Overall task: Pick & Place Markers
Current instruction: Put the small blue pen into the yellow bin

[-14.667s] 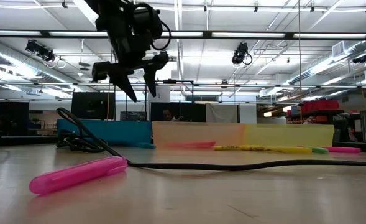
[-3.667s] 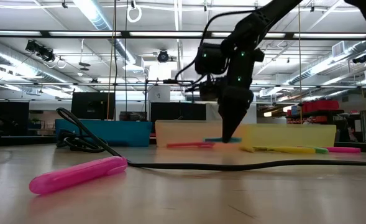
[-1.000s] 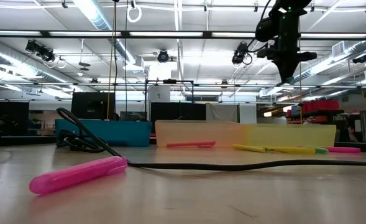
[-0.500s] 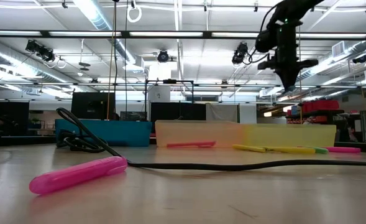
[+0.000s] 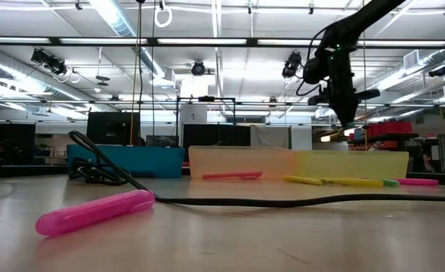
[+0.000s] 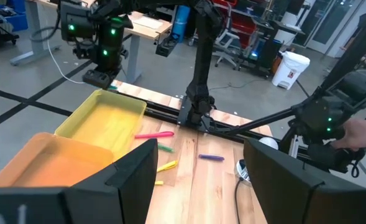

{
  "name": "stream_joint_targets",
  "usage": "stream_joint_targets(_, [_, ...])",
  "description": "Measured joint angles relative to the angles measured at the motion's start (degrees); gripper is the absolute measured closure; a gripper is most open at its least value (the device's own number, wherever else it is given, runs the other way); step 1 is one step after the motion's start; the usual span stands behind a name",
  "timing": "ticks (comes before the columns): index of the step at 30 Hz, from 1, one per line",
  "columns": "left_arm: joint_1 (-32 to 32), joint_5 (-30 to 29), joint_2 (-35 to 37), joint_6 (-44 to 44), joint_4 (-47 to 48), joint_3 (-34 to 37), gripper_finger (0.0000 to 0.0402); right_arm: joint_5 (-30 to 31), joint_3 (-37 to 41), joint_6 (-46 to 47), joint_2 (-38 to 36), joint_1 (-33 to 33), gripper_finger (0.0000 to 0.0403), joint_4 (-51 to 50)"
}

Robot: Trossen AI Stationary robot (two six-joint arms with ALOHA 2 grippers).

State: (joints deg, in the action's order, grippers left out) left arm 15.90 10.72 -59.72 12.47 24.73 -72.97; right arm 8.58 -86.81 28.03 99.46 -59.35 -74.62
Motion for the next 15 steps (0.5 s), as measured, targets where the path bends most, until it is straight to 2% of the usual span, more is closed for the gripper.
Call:
stream_joint_targets(5, [-0.01, 0.02, 0.00, -0.05, 0.07, 0.00, 0.0158, -0.40, 5.96, 0.66, -1.19, 0.25, 0.0387, 2.34])
stream_joint_targets(15, [-0.02, 0.02, 0.00, -0.07, 0.09, 0.00, 0.0158, -1.09, 18.84, 2.77, -4.72, 0.46, 0.0387, 13.91])
